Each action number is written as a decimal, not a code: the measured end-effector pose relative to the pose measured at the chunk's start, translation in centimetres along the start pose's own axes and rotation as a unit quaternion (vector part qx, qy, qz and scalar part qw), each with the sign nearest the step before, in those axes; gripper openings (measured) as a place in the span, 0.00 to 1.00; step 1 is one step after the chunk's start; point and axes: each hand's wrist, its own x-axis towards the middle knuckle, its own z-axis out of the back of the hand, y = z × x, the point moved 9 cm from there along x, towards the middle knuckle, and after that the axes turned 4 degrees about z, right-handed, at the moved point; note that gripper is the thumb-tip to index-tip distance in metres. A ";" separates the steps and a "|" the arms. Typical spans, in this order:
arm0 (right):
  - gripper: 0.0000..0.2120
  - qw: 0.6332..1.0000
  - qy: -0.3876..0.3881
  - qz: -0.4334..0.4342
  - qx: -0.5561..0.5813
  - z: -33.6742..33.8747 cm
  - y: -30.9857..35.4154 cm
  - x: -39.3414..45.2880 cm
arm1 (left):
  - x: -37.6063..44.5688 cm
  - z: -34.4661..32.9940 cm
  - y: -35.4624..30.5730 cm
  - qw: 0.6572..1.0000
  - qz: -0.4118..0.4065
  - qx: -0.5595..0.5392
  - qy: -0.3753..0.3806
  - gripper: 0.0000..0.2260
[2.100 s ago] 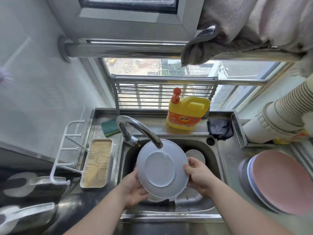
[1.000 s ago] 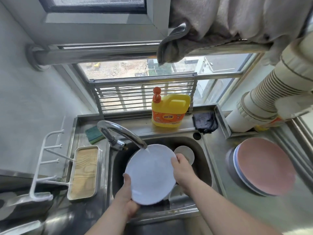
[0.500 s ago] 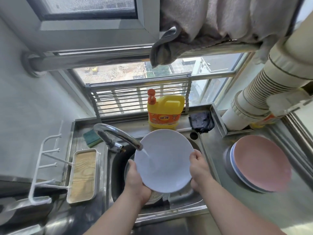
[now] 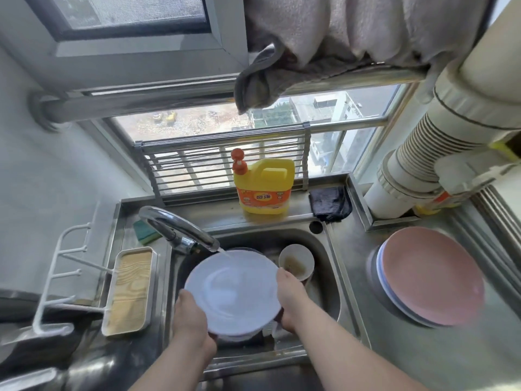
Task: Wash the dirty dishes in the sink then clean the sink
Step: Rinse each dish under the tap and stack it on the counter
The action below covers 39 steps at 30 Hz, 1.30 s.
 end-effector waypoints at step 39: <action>0.20 0.810 -0.255 0.214 -0.482 42.2 17.6 -9.5 | -15.4 -31.7 17.6 0.782 -0.266 0.502 0.257 0.20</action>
